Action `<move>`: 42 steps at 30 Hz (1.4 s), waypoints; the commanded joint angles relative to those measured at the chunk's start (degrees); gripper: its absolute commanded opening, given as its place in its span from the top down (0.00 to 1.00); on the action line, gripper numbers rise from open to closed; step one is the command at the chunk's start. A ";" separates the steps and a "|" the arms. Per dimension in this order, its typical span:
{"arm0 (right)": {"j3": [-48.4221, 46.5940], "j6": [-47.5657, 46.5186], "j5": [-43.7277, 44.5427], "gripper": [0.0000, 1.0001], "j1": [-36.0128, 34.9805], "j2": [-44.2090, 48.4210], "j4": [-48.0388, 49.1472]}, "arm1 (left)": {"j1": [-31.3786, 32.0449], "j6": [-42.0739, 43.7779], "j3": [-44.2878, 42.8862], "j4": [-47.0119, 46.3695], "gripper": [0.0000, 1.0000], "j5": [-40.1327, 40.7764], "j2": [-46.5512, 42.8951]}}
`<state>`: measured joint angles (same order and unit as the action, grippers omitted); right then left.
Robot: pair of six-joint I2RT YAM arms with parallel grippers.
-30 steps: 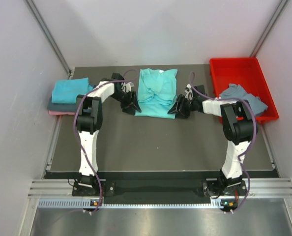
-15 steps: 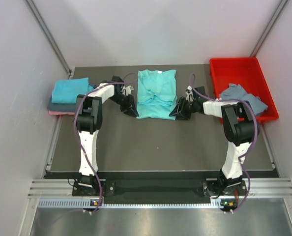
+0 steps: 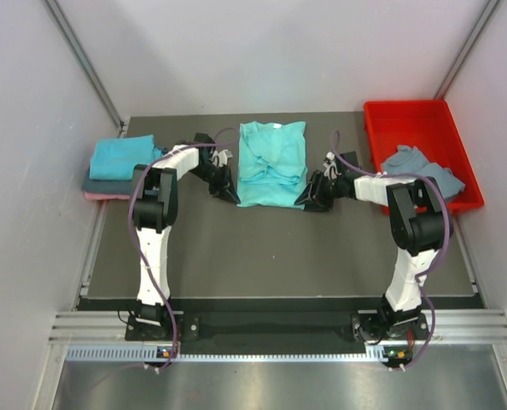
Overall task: Fold and stack the t-shirts
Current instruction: Fold the tshirt
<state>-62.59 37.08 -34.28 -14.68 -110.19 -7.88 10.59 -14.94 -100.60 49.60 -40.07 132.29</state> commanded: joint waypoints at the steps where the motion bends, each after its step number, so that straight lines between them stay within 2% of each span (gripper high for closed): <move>1: 1.42 -1.13 2.64 0.54 -0.26 -0.99 0.23 | -0.13 0.00 0.66 -0.21 0.99 -0.97 -2.65; 4: 0.98 -1.31 3.34 0.56 -0.26 -2.22 0.85 | -0.13 0.26 1.10 -0.12 0.99 -0.88 -3.09; 6: 0.54 -1.48 3.17 0.62 -0.27 -2.83 0.85 | -0.13 0.52 1.37 -0.03 1.00 -0.62 -3.26; 10: -0.08 -1.75 2.90 0.87 -0.27 -2.75 2.08 | -0.13 0.53 1.72 -0.12 1.00 -0.71 -3.44; 14: -0.17 -2.97 2.64 1.00 -0.18 -1.26 1.82 | -0.13 0.96 1.55 0.49 1.00 -0.79 -4.05; 24: -5.26 -7.37 0.80 1.00 2.02 16.12 -5.82 | 0.13 0.26 -1.27 0.14 1.00 -1.32 -16.26; 28: -3.87 -7.11 0.79 1.00 1.93 20.71 -7.15 | 0.13 0.17 0.22 0.50 1.00 -1.32 -21.09; 42: 14.68 -8.51 1.15 1.00 1.49 28.09 -6.89 | 1.27 -0.79 20.78 0.94 1.00 -3.34 -29.10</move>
<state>-48.75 30.30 -33.34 -13.02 -85.73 -15.51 12.01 -15.35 -81.76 50.22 -42.70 107.90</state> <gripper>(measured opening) 0.009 0.018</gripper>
